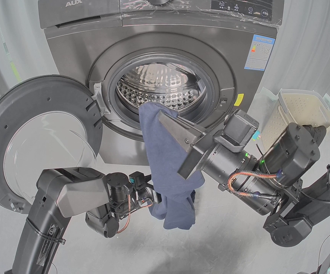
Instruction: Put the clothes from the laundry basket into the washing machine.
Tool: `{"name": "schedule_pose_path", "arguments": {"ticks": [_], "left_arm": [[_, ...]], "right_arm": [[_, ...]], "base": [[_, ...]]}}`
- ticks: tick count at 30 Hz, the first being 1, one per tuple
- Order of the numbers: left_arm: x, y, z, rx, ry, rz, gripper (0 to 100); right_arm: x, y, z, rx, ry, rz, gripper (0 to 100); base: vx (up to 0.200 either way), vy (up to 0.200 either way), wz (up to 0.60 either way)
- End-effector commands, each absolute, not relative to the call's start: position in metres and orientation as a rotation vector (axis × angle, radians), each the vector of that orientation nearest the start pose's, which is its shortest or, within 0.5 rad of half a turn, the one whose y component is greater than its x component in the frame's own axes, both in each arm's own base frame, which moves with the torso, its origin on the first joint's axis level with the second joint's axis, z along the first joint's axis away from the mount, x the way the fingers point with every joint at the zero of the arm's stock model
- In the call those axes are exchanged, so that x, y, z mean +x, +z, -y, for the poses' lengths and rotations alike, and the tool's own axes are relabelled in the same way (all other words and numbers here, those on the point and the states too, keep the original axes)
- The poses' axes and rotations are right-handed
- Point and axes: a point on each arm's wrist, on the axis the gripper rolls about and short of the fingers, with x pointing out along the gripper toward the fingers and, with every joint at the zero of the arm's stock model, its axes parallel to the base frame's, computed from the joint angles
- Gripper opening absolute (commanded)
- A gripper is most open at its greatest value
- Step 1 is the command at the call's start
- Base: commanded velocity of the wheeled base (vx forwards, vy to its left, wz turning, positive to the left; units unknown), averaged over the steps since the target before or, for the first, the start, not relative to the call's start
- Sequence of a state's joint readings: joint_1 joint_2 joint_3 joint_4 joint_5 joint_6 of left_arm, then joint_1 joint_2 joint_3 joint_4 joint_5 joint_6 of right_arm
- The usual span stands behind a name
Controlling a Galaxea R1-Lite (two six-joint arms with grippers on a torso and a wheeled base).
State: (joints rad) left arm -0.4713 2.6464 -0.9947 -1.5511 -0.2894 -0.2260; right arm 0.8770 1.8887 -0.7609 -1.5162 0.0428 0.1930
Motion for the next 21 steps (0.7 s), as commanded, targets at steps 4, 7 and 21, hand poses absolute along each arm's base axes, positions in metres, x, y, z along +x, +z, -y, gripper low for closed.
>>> {"name": "schedule_pose_path", "arguments": {"ticks": [4, 7, 21], "left_arm": [[0.385, -0.053, 0.196, -0.205, -0.704, -0.173, 100], [0.392, -0.051, 0.174, -0.197, -0.602, -0.16, 100], [0.335, 0.047, 0.147, -0.194, -0.6, -0.11, 100]], "right_arm": [[0.216, 0.192, -0.256, 0.336, 0.93, 0.267, 0], [0.222, 0.191, -0.25, 0.327, 0.897, 0.261, 0], [0.243, 0.172, -0.246, 0.312, 0.767, 0.208, 0]], "base": [[0.0, 0.0, 0.0], [0.0, 0.0, 0.0], [0.0, 0.0, 0.0]]}}
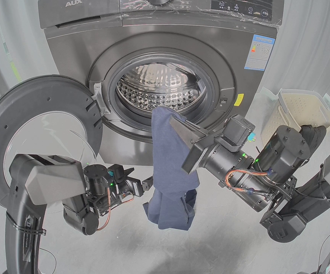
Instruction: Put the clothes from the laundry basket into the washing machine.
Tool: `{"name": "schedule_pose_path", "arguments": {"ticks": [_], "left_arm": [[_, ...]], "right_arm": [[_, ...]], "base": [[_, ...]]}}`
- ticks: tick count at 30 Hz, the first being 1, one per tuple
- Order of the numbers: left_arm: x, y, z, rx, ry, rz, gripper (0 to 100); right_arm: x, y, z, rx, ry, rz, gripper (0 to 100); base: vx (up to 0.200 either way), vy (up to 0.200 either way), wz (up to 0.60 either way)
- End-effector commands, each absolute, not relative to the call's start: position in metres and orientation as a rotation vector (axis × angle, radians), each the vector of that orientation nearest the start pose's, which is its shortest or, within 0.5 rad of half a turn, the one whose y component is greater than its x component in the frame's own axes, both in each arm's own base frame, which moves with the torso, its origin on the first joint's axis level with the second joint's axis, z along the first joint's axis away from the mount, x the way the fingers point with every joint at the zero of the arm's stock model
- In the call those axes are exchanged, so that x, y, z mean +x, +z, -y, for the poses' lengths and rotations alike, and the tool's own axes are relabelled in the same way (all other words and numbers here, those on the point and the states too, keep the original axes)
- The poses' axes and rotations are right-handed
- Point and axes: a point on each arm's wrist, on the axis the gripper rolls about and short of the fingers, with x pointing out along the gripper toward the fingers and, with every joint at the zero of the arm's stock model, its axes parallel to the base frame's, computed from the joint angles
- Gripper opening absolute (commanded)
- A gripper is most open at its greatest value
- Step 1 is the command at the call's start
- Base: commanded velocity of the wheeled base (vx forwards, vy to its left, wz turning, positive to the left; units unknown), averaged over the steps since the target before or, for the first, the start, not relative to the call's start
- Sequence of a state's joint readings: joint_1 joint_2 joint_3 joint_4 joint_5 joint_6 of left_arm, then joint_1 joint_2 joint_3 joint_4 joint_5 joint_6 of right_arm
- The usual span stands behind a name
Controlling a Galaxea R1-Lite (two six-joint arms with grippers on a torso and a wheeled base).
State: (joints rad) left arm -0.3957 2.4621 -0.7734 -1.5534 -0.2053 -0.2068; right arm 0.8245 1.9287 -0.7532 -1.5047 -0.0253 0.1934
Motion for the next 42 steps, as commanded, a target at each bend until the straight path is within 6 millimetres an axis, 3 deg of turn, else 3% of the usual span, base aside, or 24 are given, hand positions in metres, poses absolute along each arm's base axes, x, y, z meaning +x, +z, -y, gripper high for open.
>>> {"name": "schedule_pose_path", "arguments": {"ticks": [1, 10, 15, 21, 26, 39, 42], "left_arm": [[0.33, 0.057, 0.145, -0.196, -0.605, -0.094, 100], [0.281, 0.113, 0.144, -0.206, -0.683, 0.0, 100], [0.254, 0.127, 0.151, -0.204, -0.746, 0.021, 100], [0.24, 0.14, 0.163, -0.192, -0.807, 0.067, 100], [0.242, 0.142, 0.17, -0.188, -0.821, 0.087, 100], [0.285, 0.119, 0.192, -0.166, -0.793, 0.083, 100], [0.297, 0.118, 0.189, -0.163, -0.766, 0.099, 100]], "right_arm": [[0.243, 0.172, -0.246, 0.313, 0.764, 0.209, 0], [0.249, 0.172, -0.25, 0.315, 0.722, 0.201, 0], [0.254, 0.173, -0.254, 0.317, 0.711, 0.203, 0], [0.256, 0.172, -0.257, 0.317, 0.702, 0.197, 0], [0.256, 0.171, -0.257, 0.319, 0.702, 0.196, 0], [0.245, 0.174, -0.265, 0.334, 0.741, 0.198, 0], [0.242, 0.173, -0.267, 0.336, 0.75, 0.198, 0]], "base": [[0.0, 0.0, 0.0], [0.0, 0.0, 0.0], [0.0, 0.0, 0.0], [0.0, 0.0, 0.0], [0.0, 0.0, 0.0], [0.0, 0.0, 0.0], [0.0, 0.0, 0.0]]}}
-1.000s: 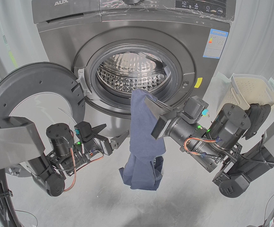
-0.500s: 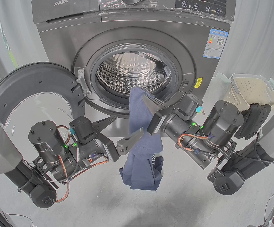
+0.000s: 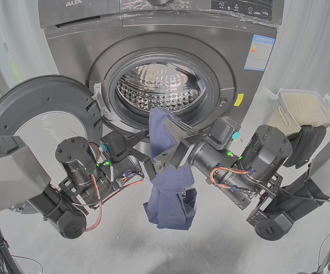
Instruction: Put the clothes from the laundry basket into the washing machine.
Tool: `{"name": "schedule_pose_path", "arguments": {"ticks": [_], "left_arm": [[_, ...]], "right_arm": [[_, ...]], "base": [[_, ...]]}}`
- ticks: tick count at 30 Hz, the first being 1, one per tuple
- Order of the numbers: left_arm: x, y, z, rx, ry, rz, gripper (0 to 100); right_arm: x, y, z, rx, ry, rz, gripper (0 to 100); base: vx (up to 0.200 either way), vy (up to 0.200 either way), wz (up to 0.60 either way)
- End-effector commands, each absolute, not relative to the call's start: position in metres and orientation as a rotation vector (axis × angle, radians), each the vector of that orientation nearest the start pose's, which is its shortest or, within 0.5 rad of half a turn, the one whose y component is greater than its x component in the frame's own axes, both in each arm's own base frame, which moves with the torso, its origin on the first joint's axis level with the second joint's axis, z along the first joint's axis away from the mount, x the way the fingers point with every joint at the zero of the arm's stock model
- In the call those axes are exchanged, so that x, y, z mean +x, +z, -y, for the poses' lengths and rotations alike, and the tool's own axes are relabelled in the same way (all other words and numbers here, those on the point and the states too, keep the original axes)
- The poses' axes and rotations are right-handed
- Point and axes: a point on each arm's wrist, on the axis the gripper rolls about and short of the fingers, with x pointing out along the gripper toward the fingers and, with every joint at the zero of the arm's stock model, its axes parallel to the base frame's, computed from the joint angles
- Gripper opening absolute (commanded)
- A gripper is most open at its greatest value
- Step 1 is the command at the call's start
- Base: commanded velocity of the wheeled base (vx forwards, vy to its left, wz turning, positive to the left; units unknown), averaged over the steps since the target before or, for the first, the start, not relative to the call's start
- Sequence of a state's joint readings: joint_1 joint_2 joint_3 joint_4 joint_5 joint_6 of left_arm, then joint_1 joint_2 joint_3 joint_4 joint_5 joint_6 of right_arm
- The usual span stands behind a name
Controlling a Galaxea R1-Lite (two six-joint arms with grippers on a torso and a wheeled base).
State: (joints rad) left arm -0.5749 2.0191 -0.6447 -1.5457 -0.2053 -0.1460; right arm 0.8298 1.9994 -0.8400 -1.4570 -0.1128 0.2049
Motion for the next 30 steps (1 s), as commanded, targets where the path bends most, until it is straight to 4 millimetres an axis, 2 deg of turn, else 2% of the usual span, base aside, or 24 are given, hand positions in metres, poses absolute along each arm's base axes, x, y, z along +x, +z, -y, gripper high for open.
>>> {"name": "schedule_pose_path", "arguments": {"ticks": [1, 4, 5, 9, 15, 16, 21, 25, 26, 27, 28, 30], "left_arm": [[0.302, 0.119, 0.189, -0.165, -0.759, 0.107, 100], [0.312, 0.121, 0.188, -0.168, -0.73, 0.132, 100], [0.314, 0.122, 0.189, -0.17, -0.721, 0.142, 0], [0.316, 0.126, 0.191, -0.177, -0.717, 0.163, 0], [0.308, 0.129, 0.192, -0.173, -0.734, 0.164, 0], [0.308, 0.128, 0.192, -0.173, -0.734, 0.162, 0], [0.299, 0.137, 0.183, -0.168, -0.763, 0.169, 0], [0.295, 0.149, 0.174, -0.169, -0.788, 0.195, 0], [0.293, 0.157, 0.17, -0.172, -0.794, 0.215, 0], [0.293, 0.157, 0.17, -0.172, -0.795, 0.217, 0], [0.291, 0.163, 0.168, -0.175, -0.81, 0.234, 0], [0.288, 0.17, 0.167, -0.177, -0.817, 0.253, 0]], "right_arm": [[0.241, 0.173, -0.268, 0.338, 0.756, 0.195, 0], [0.239, 0.173, -0.27, 0.343, 0.763, 0.193, 0], [0.238, 0.173, -0.27, 0.344, 0.765, 0.19, 0], [0.237, 0.172, -0.27, 0.347, 0.767, 0.186, 0], [0.236, 0.168, -0.269, 0.345, 0.766, 0.168, 0], [0.236, 0.168, -0.269, 0.347, 0.766, 0.169, 100], [0.23, 0.168, -0.261, 0.359, 0.768, 0.162, 100], [0.219, 0.173, -0.235, 0.347, 0.75, 0.151, 100], [0.216, 0.171, -0.216, 0.329, 0.715, 0.132, 100], [0.216, 0.17, -0.214, 0.328, 0.714, 0.129, 100], [0.216, 0.166, -0.2, 0.311, 0.688, 0.11, 100], [0.216, 0.159, -0.186, 0.292, 0.67, 0.081, 100]], "base": [[0.0, 0.0, 0.0], [0.0, 0.0, 0.0], [0.0, 0.0, 0.0], [0.0, 0.0, 0.0], [0.0, 0.0, 0.0], [0.0, 0.0, 0.0], [0.0, 0.0, 0.0], [0.0, 0.0, 0.0], [0.0, 0.0, 0.0], [0.0, 0.0, 0.0], [0.0, 0.0, 0.0], [0.0, 0.0, 0.0]]}}
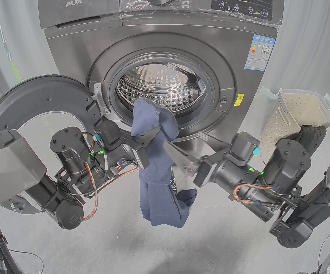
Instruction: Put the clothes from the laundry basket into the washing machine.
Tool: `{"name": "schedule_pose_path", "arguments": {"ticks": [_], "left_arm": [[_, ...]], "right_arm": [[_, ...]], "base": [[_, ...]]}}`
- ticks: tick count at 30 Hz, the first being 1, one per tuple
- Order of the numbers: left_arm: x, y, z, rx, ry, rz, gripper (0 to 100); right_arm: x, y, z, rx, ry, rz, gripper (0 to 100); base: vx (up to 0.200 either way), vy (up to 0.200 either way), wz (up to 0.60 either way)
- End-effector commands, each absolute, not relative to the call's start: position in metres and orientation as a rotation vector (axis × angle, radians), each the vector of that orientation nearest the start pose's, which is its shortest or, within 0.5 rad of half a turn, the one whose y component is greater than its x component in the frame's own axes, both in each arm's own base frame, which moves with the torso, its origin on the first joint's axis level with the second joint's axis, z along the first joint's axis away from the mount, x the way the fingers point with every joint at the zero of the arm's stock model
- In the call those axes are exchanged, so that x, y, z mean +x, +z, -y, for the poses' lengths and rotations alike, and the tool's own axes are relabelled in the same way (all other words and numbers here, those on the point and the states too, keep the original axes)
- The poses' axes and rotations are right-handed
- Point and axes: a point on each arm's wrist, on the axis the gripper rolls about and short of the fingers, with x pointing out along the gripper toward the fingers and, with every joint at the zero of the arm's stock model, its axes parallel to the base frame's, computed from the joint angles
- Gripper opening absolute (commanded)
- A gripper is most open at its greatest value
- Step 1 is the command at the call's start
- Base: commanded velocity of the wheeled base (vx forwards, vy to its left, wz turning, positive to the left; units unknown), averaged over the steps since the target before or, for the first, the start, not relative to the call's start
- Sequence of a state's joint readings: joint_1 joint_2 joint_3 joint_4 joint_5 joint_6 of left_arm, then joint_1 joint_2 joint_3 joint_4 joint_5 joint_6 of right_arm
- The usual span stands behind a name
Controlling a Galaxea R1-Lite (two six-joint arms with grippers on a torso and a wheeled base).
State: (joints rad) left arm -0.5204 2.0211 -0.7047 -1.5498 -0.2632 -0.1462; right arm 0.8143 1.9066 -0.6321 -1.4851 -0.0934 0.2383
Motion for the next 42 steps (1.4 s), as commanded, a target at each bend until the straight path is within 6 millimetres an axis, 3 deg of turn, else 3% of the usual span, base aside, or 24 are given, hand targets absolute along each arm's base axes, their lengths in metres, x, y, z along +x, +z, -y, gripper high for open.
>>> {"name": "schedule_pose_path", "arguments": {"ticks": [1, 7, 9, 16, 22, 29, 38, 42], "left_arm": [[0.287, 0.172, 0.167, -0.178, -0.819, 0.261, 0], [0.271, 0.186, 0.168, -0.188, -0.848, 0.298, 0], [0.266, 0.195, 0.165, -0.192, -0.849, 0.322, 0], [0.247, 0.211, 0.161, -0.242, -0.881, 0.35, 0], [0.245, 0.213, 0.159, -0.243, -0.882, 0.353, 0], [0.244, 0.212, 0.159, -0.243, -0.883, 0.351, 0], [0.243, 0.21, 0.159, -0.242, -0.881, 0.339, 0], [0.243, 0.209, 0.159, -0.242, -0.883, 0.337, 0]], "right_arm": [[0.217, 0.155, -0.18, 0.283, 0.657, 0.064, 100], [0.226, 0.127, -0.167, 0.242, 0.586, -0.034, 100], [0.234, 0.109, -0.167, 0.22, 0.562, -0.09, 100], [0.261, 0.076, -0.166, 0.184, 0.507, -0.172, 100], [0.283, 0.048, -0.167, 0.172, 0.508, -0.226, 100], [0.305, 0.035, -0.168, 0.187, 0.553, -0.205, 100], [0.34, 0.004, -0.185, 0.187, 0.569, -0.218, 100], [0.347, -0.004, -0.19, 0.186, 0.588, -0.23, 100]], "base": [[0.0, 0.0, 0.0], [0.0, 0.0, 0.0], [0.0, 0.0, 0.0], [0.0, 0.0, 0.0], [0.0, 0.0, 0.0], [0.0, 0.0, 0.0], [0.0, 0.0, 0.0], [0.0, 0.0, 0.0]]}}
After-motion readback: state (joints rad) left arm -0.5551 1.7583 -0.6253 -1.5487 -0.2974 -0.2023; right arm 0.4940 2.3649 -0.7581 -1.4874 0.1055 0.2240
